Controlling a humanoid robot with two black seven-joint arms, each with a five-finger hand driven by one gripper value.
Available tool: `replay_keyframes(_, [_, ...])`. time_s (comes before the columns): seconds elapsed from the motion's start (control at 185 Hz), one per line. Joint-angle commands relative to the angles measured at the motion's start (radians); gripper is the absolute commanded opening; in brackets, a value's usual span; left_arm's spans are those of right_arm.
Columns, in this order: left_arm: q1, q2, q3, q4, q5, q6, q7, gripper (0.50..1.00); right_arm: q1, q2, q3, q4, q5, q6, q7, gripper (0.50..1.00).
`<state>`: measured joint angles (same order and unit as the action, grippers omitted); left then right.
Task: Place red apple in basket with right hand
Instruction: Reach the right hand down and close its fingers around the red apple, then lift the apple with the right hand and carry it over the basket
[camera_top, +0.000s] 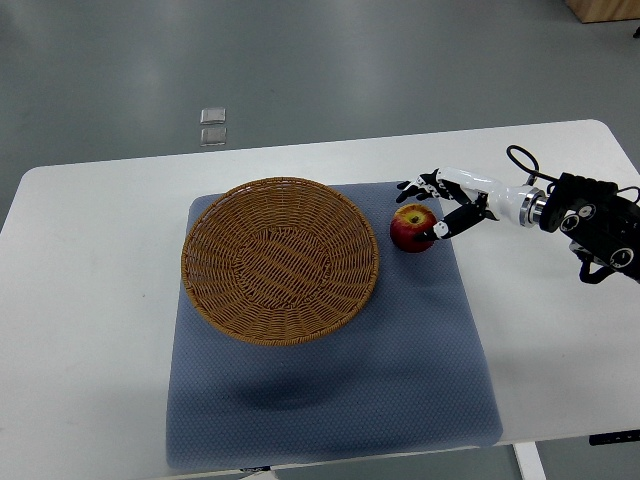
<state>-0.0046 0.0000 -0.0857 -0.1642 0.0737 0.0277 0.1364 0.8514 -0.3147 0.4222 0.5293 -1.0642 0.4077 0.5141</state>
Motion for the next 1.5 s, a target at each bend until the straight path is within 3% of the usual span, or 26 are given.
replay_keyframes(0.0, [0.000, 0.000, 0.001, 0.000, 0.000, 0.000, -0.001, 1.000, 0.000, 0.003, -0.020, 0.000, -0.002, -0.010, 0.003, 0.913])
replay_keyframes(0.287, [0.000, 0.000, 0.001, 0.000, 0.000, 0.000, 0.000, 1.000, -0.002, 0.017, -0.065, 0.000, -0.005, -0.090, 0.003, 0.905])
replay_keyframes(0.39, [0.000, 0.000, 0.001, 0.002, 0.000, 0.000, 0.000, 1.000, -0.002, 0.020, -0.082, 0.000, -0.007, -0.110, 0.003, 0.872])
replay_keyframes(0.395, [0.000, 0.000, 0.001, 0.000, 0.000, 0.000, 0.000, 1.000, -0.002, 0.020, -0.098, 0.000, -0.007, -0.125, 0.003, 0.812])
replay_keyframes(0.422, [0.000, 0.000, 0.001, 0.002, 0.000, 0.000, 0.000, 1.000, 0.000, 0.020, -0.109, 0.000, -0.007, -0.132, 0.003, 0.766])
replay_keyframes(0.471, [0.000, 0.000, 0.000, 0.002, 0.000, 0.000, 0.000, 1.000, 0.000, 0.020, -0.120, 0.000, -0.007, -0.136, 0.003, 0.734])
replay_keyframes(0.514, [0.000, 0.000, 0.000, 0.002, 0.000, 0.000, 0.000, 1.000, 0.000, 0.020, -0.120, 0.000, -0.007, -0.136, 0.003, 0.733])
replay_keyframes(0.519, [0.000, 0.000, 0.000, 0.002, 0.000, 0.000, 0.000, 1.000, 0.000, 0.020, -0.123, 0.000, -0.007, -0.139, 0.003, 0.657])
replay_keyframes(0.53, [0.000, 0.000, 0.000, 0.000, 0.000, 0.000, 0.000, 1.000, 0.000, 0.020, -0.123, 0.000, -0.007, -0.139, 0.003, 0.638])
replay_keyframes(0.676, [0.000, 0.000, 0.000, 0.002, 0.000, 0.000, 0.000, 1.000, 0.023, 0.017, -0.109, 0.000, 0.001, -0.145, 0.029, 0.503])
replay_keyframes(1.012, [0.000, 0.000, 0.000, 0.000, 0.000, 0.000, -0.001, 1.000, 0.136, 0.006, -0.063, 0.052, 0.027, -0.135, 0.058, 0.500])
replay_keyframes(1.147, [0.000, 0.000, 0.000, 0.000, 0.000, 0.000, -0.001, 1.000, 0.176, 0.022, -0.063, 0.178, 0.016, -0.135, 0.058, 0.500])
replay_keyframes(1.228, [0.000, 0.000, 0.000, 0.000, 0.000, 0.000, -0.001, 1.000, 0.178, 0.029, -0.065, 0.196, 0.012, -0.135, 0.058, 0.500])
replay_keyframes(1.423, [0.000, 0.000, -0.002, 0.002, 0.000, 0.000, -0.001, 1.000, 0.189, 0.197, -0.082, 0.261, -0.117, -0.128, 0.061, 0.537])
replay_keyframes(1.472, [0.000, 0.000, -0.002, 0.002, 0.000, 0.000, -0.001, 1.000, 0.189, 0.197, -0.082, 0.261, -0.117, -0.128, 0.061, 0.537])
replay_keyframes(1.493, [0.000, 0.000, -0.002, 0.002, 0.000, 0.000, -0.001, 1.000, 0.182, 0.243, -0.088, 0.261, -0.138, -0.124, 0.060, 0.562])
